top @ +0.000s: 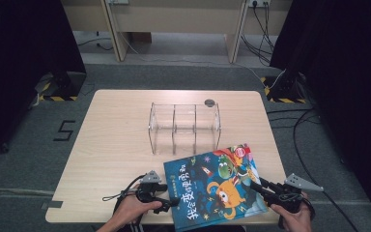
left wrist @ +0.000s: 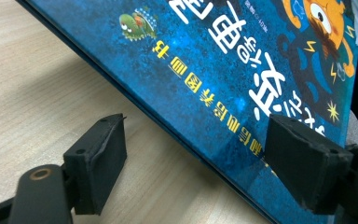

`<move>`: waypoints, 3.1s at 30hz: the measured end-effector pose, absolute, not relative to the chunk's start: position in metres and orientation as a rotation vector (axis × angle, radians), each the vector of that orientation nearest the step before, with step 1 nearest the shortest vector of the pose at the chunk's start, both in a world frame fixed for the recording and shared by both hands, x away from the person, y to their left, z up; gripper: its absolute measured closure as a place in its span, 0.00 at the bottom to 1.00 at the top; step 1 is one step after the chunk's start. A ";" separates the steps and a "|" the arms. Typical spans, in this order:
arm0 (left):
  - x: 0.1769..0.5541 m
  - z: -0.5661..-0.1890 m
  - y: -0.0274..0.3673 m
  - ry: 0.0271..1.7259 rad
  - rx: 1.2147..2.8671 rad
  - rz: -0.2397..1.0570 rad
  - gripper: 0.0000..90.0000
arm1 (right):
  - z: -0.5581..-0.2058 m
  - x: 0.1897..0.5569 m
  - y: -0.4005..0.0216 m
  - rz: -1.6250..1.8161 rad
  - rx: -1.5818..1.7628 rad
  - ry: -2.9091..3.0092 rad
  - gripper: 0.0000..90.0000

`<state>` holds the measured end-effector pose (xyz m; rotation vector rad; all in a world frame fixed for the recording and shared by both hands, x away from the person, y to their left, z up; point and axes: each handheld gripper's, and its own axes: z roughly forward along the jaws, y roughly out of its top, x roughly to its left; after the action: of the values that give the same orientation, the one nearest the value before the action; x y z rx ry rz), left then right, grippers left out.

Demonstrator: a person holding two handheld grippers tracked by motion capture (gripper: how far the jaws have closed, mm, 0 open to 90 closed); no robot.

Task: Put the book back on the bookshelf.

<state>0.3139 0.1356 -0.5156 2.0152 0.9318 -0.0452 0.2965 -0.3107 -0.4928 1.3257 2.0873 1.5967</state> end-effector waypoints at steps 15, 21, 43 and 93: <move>0.311 -0.503 0.133 0.827 2.021 -0.016 0.41 | -0.494 0.299 -0.308 1.536 1.273 2.108 0.66; 0.312 -0.500 0.135 0.826 2.025 -0.023 0.45 | -0.496 0.300 -0.309 1.539 1.298 2.112 0.65; 0.318 -0.472 0.145 0.729 1.956 0.120 0.61 | -0.498 0.306 -0.307 1.549 1.300 2.094 0.63; 0.308 -0.437 0.149 0.757 1.789 -0.136 0.87 | -0.495 0.295 -0.303 1.591 1.318 2.137 0.43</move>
<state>0.3083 0.1491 -0.4371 1.7894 0.7568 -0.1360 0.2951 -0.3028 -0.4954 1.3178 2.1366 1.5907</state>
